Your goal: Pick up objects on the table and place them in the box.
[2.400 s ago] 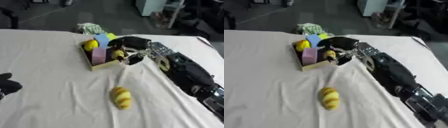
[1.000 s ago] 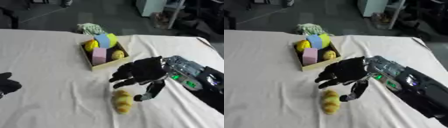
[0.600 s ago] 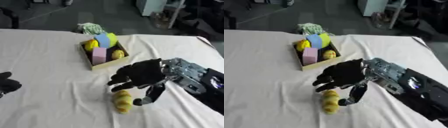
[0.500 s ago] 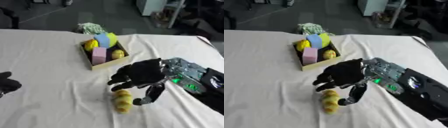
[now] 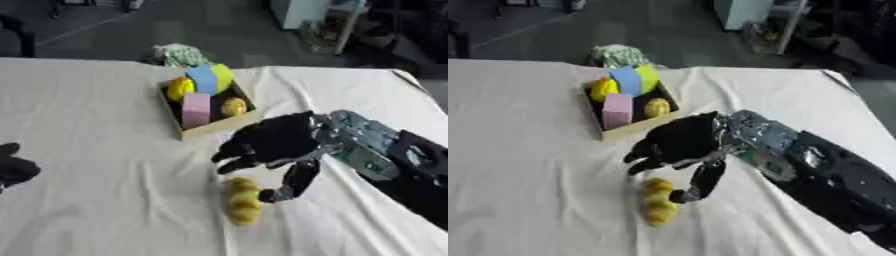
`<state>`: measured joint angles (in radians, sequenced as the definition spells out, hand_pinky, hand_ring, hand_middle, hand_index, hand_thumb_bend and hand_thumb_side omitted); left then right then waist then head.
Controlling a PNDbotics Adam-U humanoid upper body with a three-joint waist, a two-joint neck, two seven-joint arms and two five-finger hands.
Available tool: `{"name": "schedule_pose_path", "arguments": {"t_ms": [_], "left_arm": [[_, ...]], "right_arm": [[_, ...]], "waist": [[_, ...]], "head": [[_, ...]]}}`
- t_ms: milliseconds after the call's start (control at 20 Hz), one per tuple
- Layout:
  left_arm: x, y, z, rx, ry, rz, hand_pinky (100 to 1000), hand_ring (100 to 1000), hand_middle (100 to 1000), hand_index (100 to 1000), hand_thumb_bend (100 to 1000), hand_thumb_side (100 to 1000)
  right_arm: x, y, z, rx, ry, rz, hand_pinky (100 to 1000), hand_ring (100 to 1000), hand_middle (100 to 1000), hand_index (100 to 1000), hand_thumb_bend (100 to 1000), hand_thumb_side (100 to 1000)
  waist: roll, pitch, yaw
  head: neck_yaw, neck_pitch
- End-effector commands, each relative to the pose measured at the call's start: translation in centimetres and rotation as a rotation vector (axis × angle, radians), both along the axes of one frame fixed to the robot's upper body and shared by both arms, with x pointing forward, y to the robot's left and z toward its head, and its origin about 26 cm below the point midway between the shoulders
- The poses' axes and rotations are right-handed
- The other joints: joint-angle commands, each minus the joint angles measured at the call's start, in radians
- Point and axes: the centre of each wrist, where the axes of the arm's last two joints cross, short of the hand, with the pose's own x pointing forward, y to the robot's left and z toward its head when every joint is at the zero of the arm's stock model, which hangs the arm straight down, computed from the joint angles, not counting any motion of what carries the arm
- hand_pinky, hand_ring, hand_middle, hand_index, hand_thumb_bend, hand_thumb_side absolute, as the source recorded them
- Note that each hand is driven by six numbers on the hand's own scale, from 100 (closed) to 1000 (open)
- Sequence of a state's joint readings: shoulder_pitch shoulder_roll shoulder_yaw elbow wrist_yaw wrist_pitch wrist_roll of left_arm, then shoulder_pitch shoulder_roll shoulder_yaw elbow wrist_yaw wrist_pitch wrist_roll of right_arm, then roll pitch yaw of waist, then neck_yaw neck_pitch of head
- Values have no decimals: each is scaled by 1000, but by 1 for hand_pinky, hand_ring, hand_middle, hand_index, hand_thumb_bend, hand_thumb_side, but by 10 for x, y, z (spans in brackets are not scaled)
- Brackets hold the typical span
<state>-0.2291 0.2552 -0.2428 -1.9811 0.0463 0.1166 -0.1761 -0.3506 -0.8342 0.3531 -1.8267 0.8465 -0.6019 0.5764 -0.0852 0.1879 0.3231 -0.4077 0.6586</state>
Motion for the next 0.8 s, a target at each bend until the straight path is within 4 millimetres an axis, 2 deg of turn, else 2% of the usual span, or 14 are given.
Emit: {"name": "schedule_pose_path", "arguments": {"t_ms": [50,600,800], "left_arm": [[-1,1,7,1,-29,-5,827,729,636,842,100,731],[-1,1,7,1,-29,-6,827,730,637,841,100,731],[-1,1,7,1,-29,-5,827,730,637,841,100,731]], "right_arm": [[7,-8,0,-198,56,56,902,970,973,1000,274,453],[21,-18,-23,-264,84,18,900,968,965,923,292,473],[22,-17,-25,-236,75,34,892,958,948,807,221,474]], "waist": [[5,-11,1],[6,-10,2],[7,-10,3]], "head": [[-4,-3],[-6,-2],[-6,-2]]}}
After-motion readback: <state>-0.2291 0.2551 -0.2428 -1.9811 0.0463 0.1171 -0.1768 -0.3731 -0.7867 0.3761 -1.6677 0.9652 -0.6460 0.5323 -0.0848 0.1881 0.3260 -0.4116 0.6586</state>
